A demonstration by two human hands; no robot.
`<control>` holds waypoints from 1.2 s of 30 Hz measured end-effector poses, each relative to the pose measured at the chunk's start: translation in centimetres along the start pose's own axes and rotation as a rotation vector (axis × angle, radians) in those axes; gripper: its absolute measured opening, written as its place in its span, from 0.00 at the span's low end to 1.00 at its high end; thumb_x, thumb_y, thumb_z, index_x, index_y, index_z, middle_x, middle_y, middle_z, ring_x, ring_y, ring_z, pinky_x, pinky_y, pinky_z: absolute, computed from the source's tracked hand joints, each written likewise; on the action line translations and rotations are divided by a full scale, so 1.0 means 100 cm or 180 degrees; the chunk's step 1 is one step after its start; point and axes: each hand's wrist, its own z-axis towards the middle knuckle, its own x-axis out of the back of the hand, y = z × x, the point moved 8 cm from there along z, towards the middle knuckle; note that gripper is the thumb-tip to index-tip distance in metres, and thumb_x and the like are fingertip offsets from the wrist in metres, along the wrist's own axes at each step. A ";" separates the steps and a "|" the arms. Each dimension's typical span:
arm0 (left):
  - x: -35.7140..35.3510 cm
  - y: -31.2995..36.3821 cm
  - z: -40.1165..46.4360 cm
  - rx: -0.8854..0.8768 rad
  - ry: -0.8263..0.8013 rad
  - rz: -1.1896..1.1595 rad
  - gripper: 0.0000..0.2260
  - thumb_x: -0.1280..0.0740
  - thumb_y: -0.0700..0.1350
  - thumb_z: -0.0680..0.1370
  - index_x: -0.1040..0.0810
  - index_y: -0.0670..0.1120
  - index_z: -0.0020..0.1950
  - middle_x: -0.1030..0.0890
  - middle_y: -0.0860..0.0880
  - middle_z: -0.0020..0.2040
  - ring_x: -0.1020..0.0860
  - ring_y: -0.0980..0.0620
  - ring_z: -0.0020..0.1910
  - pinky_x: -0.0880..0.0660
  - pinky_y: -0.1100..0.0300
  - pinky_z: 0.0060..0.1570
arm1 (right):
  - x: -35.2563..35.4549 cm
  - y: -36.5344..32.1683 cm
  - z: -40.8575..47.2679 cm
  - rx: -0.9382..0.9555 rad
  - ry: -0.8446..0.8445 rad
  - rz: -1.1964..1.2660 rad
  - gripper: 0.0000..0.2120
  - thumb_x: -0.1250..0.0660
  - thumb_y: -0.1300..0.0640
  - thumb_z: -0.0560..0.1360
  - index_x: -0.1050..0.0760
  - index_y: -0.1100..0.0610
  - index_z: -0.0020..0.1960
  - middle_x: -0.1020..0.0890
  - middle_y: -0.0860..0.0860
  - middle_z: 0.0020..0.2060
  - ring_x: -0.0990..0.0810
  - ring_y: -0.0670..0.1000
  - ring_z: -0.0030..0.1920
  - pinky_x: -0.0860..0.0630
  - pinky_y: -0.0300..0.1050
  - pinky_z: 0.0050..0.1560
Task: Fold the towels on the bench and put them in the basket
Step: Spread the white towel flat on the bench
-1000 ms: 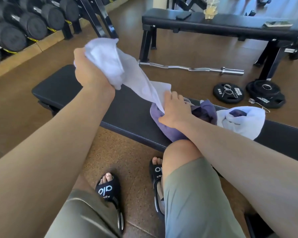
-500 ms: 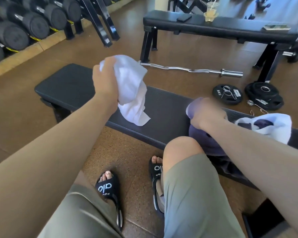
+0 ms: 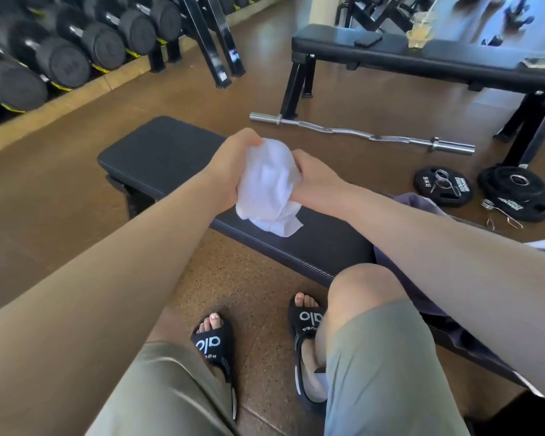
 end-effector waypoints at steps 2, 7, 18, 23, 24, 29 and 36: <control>0.016 0.000 0.003 -0.0037 0.0112 -0.0098 0.10 0.38 0.49 0.78 0.28 0.46 0.40 0.23 0.49 0.34 0.23 0.50 0.35 0.27 0.59 0.37 | 0.010 -0.003 0.002 0.0067 0.0490 -0.0020 0.05 0.35 0.57 0.78 0.30 0.52 0.44 0.26 0.45 0.40 0.27 0.47 0.41 0.34 0.38 0.36; 0.051 -0.029 0.007 0.0334 0.0405 -0.0478 0.24 0.36 0.65 0.77 0.30 0.53 0.67 0.18 0.48 0.59 0.18 0.46 0.56 0.19 0.50 0.50 | 0.022 0.000 0.011 -0.0323 0.0881 0.0373 0.06 0.37 0.57 0.77 0.27 0.54 0.41 0.25 0.49 0.38 0.26 0.51 0.42 0.31 0.43 0.40; 0.049 -0.011 0.008 -0.1565 0.0657 0.2927 0.16 0.29 0.50 0.77 0.32 0.42 0.49 0.29 0.48 0.44 0.33 0.51 0.40 0.36 0.59 0.39 | -0.001 -0.044 0.039 -0.0107 0.0572 -0.0066 0.09 0.30 0.54 0.69 0.22 0.61 0.40 0.25 0.50 0.35 0.28 0.48 0.35 0.32 0.39 0.34; 0.073 0.006 0.002 -0.1685 0.1048 0.2938 0.07 0.42 0.44 0.83 0.33 0.41 0.49 0.26 0.46 0.35 0.29 0.44 0.33 0.34 0.52 0.33 | 0.008 -0.063 0.042 0.0286 0.0698 -0.0753 0.17 0.33 0.51 0.72 0.36 0.54 0.30 0.33 0.49 0.29 0.34 0.48 0.30 0.38 0.42 0.30; 0.078 0.013 -0.001 -0.1725 0.1110 0.3070 0.07 0.43 0.45 0.84 0.33 0.43 0.49 0.26 0.45 0.35 0.28 0.43 0.33 0.34 0.53 0.32 | 0.013 -0.063 0.042 0.0303 0.0778 -0.1025 0.17 0.33 0.51 0.72 0.36 0.54 0.30 0.32 0.48 0.28 0.33 0.49 0.30 0.39 0.43 0.31; 0.086 0.048 -0.005 -0.1895 0.1222 0.4414 0.10 0.45 0.49 0.85 0.36 0.44 0.48 0.29 0.46 0.33 0.29 0.41 0.31 0.38 0.54 0.30 | 0.032 -0.068 0.045 0.0379 0.0936 -0.1580 0.20 0.35 0.49 0.76 0.37 0.54 0.30 0.31 0.51 0.29 0.32 0.51 0.32 0.36 0.44 0.33; 0.097 0.069 0.016 -0.1559 0.1263 0.5315 0.07 0.45 0.48 0.86 0.35 0.44 0.57 0.27 0.45 0.36 0.26 0.43 0.32 0.27 0.50 0.32 | 0.039 -0.064 0.062 0.0430 0.0434 -0.1490 0.12 0.33 0.52 0.77 0.24 0.60 0.40 0.24 0.53 0.37 0.27 0.52 0.39 0.31 0.47 0.39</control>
